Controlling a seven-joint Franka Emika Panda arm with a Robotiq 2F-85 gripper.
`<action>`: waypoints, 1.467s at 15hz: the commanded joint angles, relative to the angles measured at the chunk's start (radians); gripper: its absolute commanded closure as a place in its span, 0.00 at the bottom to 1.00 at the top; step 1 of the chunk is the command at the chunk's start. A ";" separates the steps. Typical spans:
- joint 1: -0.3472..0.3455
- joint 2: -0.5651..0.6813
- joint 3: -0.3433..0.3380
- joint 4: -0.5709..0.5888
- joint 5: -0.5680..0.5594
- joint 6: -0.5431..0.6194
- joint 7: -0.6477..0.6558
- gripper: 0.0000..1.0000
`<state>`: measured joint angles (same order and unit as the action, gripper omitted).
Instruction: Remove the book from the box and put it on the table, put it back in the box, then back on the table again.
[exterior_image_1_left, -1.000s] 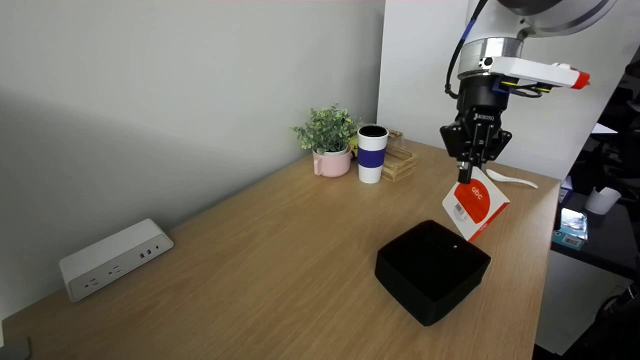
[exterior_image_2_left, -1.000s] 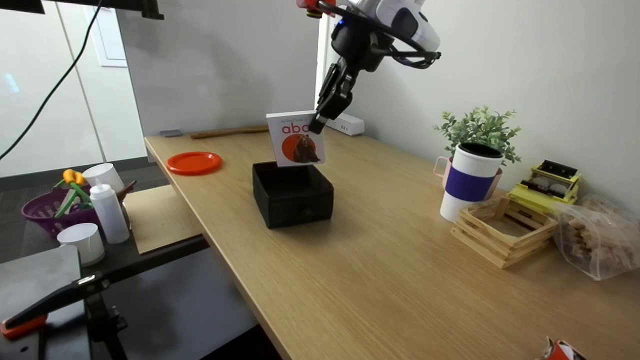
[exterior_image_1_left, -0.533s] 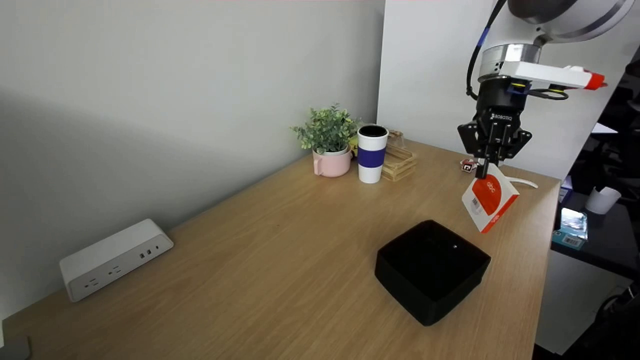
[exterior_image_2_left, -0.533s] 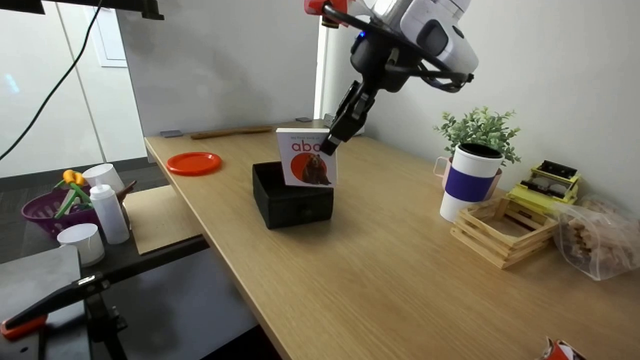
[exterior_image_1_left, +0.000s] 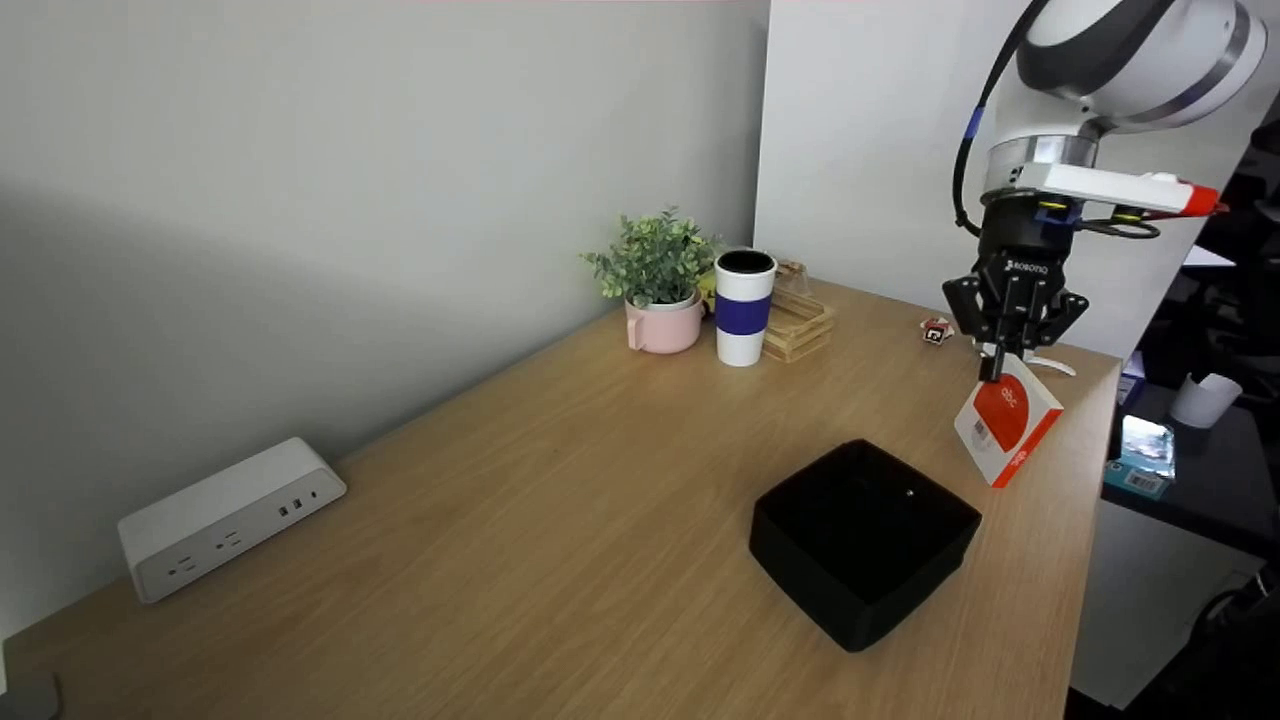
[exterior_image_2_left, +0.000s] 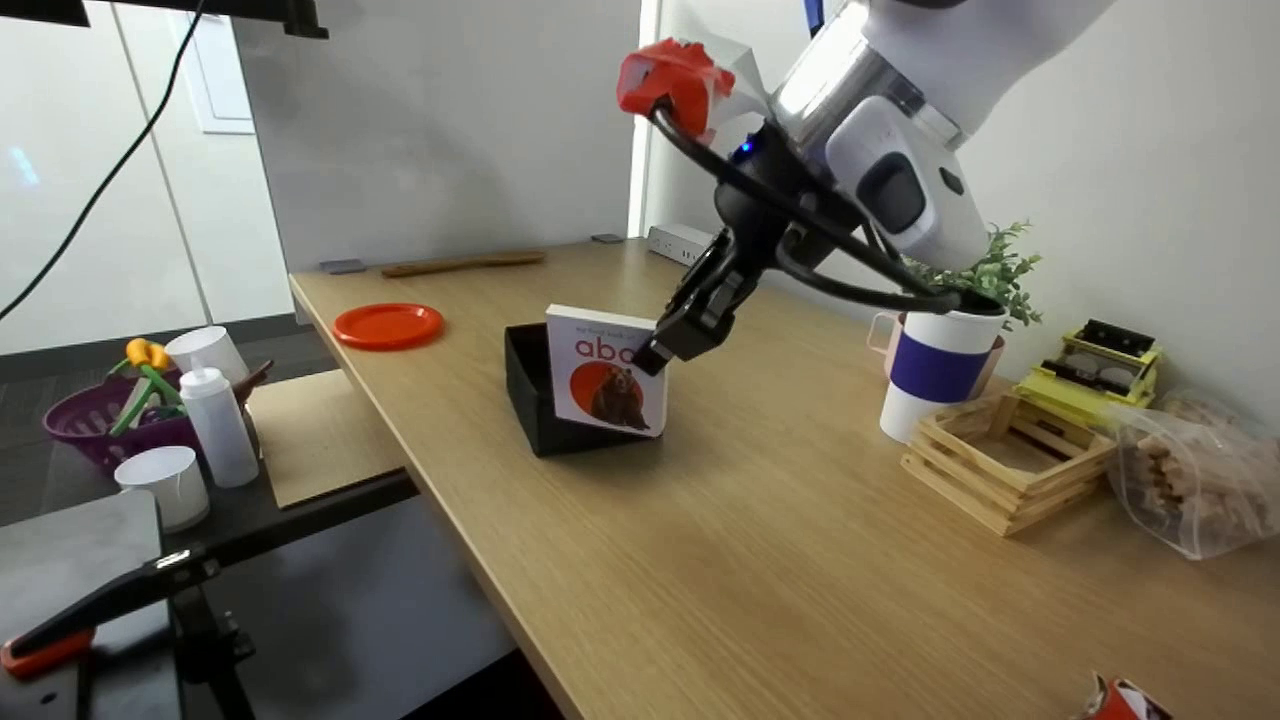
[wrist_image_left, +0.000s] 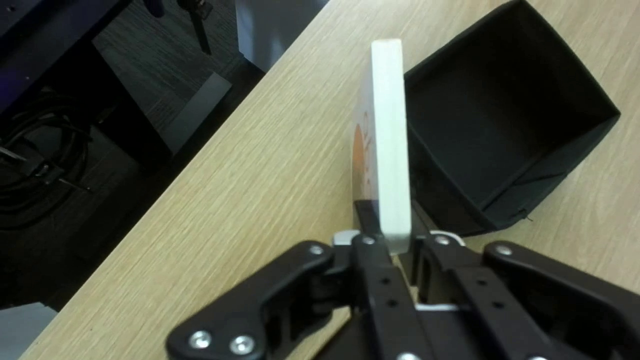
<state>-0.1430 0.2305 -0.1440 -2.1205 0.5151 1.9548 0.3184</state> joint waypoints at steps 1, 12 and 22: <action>0.004 0.070 0.023 0.072 -0.059 -0.103 -0.089 0.97; 0.117 0.225 0.070 0.300 -0.434 -0.373 -0.102 0.97; 0.136 0.219 0.105 0.278 -0.372 -0.117 -0.084 0.97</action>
<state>-0.0097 0.4270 -0.0399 -1.8623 0.1281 1.8183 0.2127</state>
